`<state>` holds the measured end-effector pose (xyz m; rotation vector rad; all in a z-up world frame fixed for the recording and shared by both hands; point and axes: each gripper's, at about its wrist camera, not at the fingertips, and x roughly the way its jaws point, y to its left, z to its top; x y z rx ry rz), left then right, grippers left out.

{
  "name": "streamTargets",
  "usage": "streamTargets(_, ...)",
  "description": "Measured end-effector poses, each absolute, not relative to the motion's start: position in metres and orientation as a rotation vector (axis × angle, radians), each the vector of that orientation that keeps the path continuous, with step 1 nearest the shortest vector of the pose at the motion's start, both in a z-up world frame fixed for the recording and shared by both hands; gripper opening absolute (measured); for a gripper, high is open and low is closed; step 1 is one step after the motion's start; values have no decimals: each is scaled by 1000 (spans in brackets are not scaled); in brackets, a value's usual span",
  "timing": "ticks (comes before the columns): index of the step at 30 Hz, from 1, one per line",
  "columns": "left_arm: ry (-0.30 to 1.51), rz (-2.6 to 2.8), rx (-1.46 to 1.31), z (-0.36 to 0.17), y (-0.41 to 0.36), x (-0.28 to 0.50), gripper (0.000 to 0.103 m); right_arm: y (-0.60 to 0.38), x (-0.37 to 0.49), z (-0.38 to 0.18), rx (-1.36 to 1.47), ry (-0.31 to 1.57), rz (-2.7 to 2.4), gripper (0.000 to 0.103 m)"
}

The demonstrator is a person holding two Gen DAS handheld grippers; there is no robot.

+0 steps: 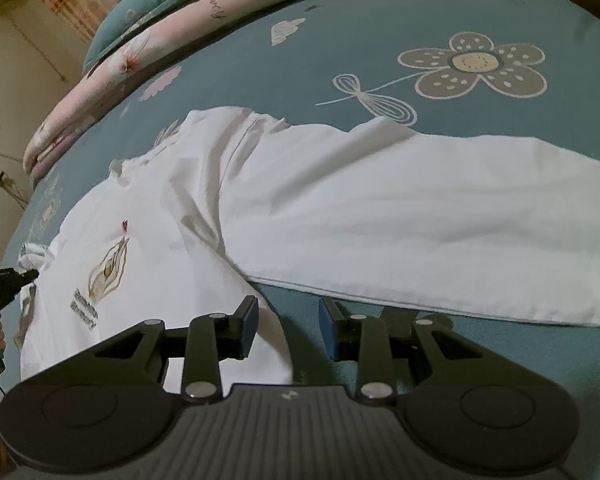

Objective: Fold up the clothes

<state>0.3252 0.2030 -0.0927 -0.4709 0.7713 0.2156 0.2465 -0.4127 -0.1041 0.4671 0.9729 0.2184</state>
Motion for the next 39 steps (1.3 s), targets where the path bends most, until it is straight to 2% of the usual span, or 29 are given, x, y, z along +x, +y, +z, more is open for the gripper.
streamTargets(4,808,167,-448,-100,194,321,6,-418,248,-106,513,972,213,38)
streamTargets(6,824,132,-450,-98,190,315,19,-418,248,-105,512,972,210,38)
streamTargets(8,844,100,-442,-93,184,307,24,-417,251,-103,496,973,206,38)
streamTargets(13,899,-26,-370,-67,157,285,25,-412,260,-83,405,944,221,38)
streamTargets(14,907,-57,-352,-60,151,281,28,-411,263,-76,373,926,225,38)
streamTargets(17,901,-165,-290,-39,124,276,47,-410,285,-56,290,877,231,38)
streamTargets(24,866,-351,-185,-28,42,313,52,-405,368,-58,183,820,303,38)
streamTargets(33,909,-417,-133,-74,-3,344,52,-388,418,-107,50,844,464,38)
streamTargets(34,916,-416,-129,-78,-4,345,52,-386,416,-109,18,835,470,37)
streamTargets(35,922,-414,-126,-82,-5,346,52,-384,414,-109,6,828,473,31)
streamTargets(36,929,-413,-122,-85,-6,347,52,-383,412,-109,0,823,474,18)
streamTargets(37,934,-410,-118,-88,-6,347,52,-382,409,-108,-6,818,476,10)
streamTargets(39,939,-406,-109,-89,-6,346,52,-381,408,-105,-5,805,462,5)
